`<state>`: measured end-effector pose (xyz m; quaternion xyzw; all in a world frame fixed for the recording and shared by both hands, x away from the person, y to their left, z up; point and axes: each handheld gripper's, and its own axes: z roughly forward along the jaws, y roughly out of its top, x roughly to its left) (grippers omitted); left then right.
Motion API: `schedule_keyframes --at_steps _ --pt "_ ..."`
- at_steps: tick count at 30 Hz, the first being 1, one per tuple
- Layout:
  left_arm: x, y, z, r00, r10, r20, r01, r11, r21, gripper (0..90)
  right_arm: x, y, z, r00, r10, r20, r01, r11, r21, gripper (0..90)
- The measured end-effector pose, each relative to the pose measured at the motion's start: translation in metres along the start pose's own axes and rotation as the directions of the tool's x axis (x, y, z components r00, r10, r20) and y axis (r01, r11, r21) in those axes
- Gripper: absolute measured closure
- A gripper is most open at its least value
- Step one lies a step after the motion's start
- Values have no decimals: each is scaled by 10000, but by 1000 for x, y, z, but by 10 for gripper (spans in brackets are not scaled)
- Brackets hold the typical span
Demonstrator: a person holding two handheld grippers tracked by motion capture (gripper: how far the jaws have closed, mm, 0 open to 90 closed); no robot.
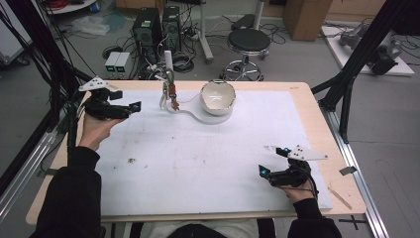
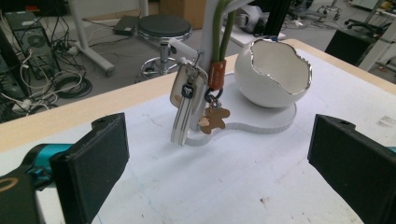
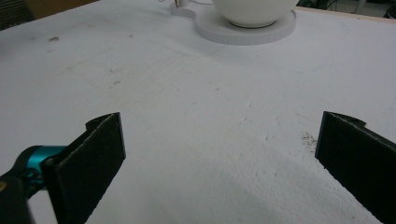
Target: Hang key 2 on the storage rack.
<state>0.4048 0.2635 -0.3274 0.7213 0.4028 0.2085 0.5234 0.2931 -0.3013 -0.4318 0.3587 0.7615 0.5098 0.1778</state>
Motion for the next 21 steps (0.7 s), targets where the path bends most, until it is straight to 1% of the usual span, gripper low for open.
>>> schedule_keyframes --at_steps 4,9,10,12,21 --pt "-1 -12 -3 10000 -31 27 31 9999 119 58 0 -1 0 10000 -18 52 18 10000 80 7" --pt "1 -27 -6 9996 -278 46 277 9994 187 58 0 -1 0 10000 27 96 -27 10000 55 7" --pt "1 -29 -8 9997 -245 4 245 9996 147 58 0 -1 -1 10000 24 96 -24 10000 58 6" --pt "1 -35 -10 9995 -306 -11 306 9995 66 58 0 -1 -1 9999 16 103 -17 10000 77 7" --pt "-4 -52 -20 9996 -292 -11 292 9993 221 58 -1 -1 0 9999 -15 126 14 10000 97 7"
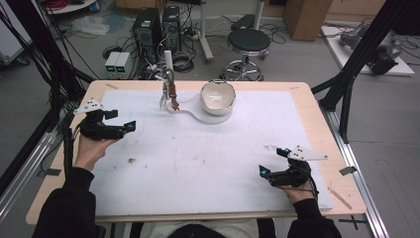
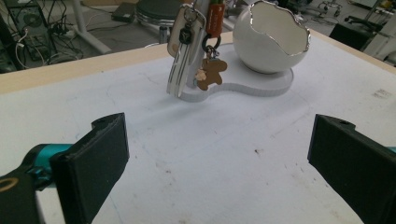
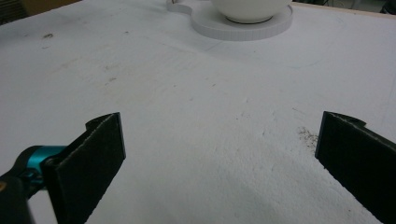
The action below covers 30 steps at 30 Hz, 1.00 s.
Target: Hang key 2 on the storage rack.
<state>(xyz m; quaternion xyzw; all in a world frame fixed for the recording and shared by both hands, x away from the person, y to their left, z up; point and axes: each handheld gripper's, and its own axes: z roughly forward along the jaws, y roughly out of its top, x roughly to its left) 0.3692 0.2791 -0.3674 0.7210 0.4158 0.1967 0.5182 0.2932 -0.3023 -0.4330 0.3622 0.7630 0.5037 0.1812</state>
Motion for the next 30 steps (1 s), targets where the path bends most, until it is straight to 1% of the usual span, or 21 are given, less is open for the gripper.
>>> schedule_keyframes --at_steps 1,3,8,10,13,14,15,20,21,22,24,28,29,30 --pt "-1 -2 0 10000 35 -5 -35 10000 18 58 0 0 0 10000 37 4 -37 10000 33 7" --pt "-2 -5 -1 9999 156 -7 -155 9997 200 58 0 0 0 10000 42 -14 -42 10000 35 7" --pt "-5 -9 -5 9998 211 45 -212 9995 226 58 1 1 1 10000 52 3 -52 10000 -6 7" --pt "-6 -12 -6 9997 257 44 -259 9992 308 58 1 1 1 10000 -6 22 6 10000 -3 7" --pt "-9 -15 -7 9994 331 52 -333 9981 509 58 1 0 1 10000 77 7 -77 10000 52 6" --pt "-10 -17 -8 9993 358 54 -361 9980 509 58 1 0 0 10000 89 16 -89 10000 37 6" --pt "-11 -18 -9 9992 379 85 -383 9979 527 58 0 0 0 10000 16 53 -16 10000 -10 7" --pt "-18 -30 -12 9987 472 215 -487 9960 753 58 0 0 0 10000 32 56 -32 10000 51 6" --pt "-18 -30 -12 9987 472 215 -487 9960 753 58 0 0 0 10000 36 57 -37 10000 42 7" --pt "-20 -35 -13 9980 599 198 -615 9935 956 58 0 -1 1 10000 16 68 -17 10000 74 7" --pt "-21 -41 -15 9978 639 162 -653 9919 1089 58 0 0 0 10000 44 77 -44 10000 63 7" --pt "-23 -53 -21 9987 497 87 -503 9924 1124 58 0 -1 0 9999 72 76 -72 9999 80 7" --pt "-23 -53 -21 9987 497 87 -503 9924 1124 58 0 -1 0 9999 72 76 -72 9999 80 7" --pt "-25 -59 -23 9993 352 137 -365 9938 1052 58 0 -1 0 10000 49 84 -50 10000 74 7"
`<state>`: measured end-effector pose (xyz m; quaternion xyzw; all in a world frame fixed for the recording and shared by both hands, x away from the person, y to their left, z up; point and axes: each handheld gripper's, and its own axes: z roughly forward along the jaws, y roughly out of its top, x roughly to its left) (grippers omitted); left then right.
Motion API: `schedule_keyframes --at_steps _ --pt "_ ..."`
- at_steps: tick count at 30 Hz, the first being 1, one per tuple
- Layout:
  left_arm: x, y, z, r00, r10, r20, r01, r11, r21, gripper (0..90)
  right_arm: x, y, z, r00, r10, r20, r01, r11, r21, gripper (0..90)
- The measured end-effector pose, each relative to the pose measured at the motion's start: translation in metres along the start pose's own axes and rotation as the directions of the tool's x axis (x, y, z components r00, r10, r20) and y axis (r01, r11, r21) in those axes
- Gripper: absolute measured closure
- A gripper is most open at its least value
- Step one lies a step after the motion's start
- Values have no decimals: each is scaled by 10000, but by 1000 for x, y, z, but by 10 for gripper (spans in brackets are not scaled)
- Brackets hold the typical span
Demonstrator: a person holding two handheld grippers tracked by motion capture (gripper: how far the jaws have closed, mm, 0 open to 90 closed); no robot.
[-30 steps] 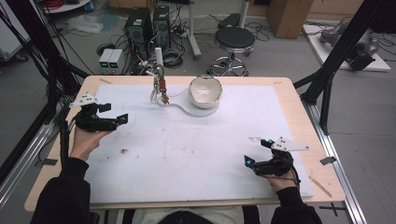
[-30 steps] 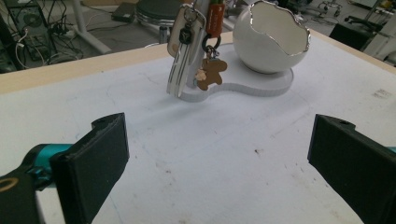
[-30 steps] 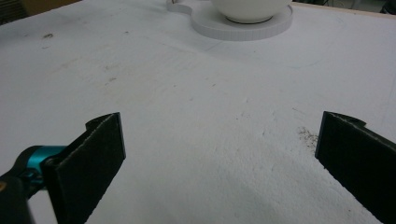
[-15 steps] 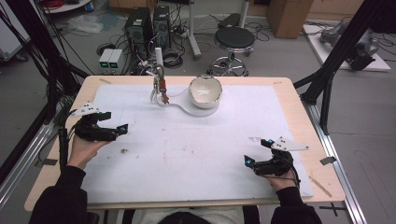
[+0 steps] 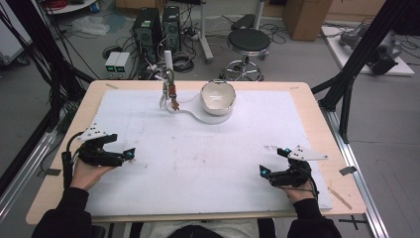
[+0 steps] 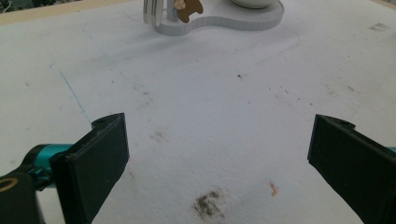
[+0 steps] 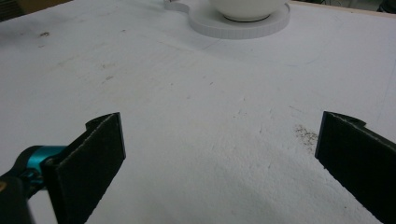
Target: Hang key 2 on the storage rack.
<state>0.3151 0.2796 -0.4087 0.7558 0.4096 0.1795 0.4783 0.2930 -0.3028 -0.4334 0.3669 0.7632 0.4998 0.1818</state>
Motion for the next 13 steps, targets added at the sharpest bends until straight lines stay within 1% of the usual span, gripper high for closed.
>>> schedule_keyframes --at_steps 2,4,5,6,7,8,10,13 --pt "-2 -8 -3 10000 -82 40 82 10000 -44 58 0 0 0 10000 -34 9 34 10000 -11 7" --pt "-4 -14 -5 10000 -30 -93 30 10000 32 58 -1 0 -1 10000 35 35 -35 10000 -17 7" --pt "-4 -14 -5 10000 -30 -93 30 10000 32 58 -1 0 -1 10000 35 35 -35 10000 -17 7" --pt "-5 -19 -6 9998 2 -221 1 9999 114 58 -1 0 -1 10000 -13 25 13 10000 -35 7" --pt "-5 -19 -6 9998 2 -221 1 9999 114 58 0 0 -1 10000 2 23 -2 10000 -40 7" --pt "-5 -23 -8 9995 13 -312 -9 9999 125 58 0 0 -2 10000 -2 8 2 10000 -23 7" --pt "-5 -24 -10 9990 51 -435 -48 10000 73 58 -1 0 -1 10000 -10 21 10 10000 -13 7" --pt "-6 -22 -13 9990 108 -431 -115 9998 -157 58 -1 0 -1 10000 29 28 -29 10000 -69 7"
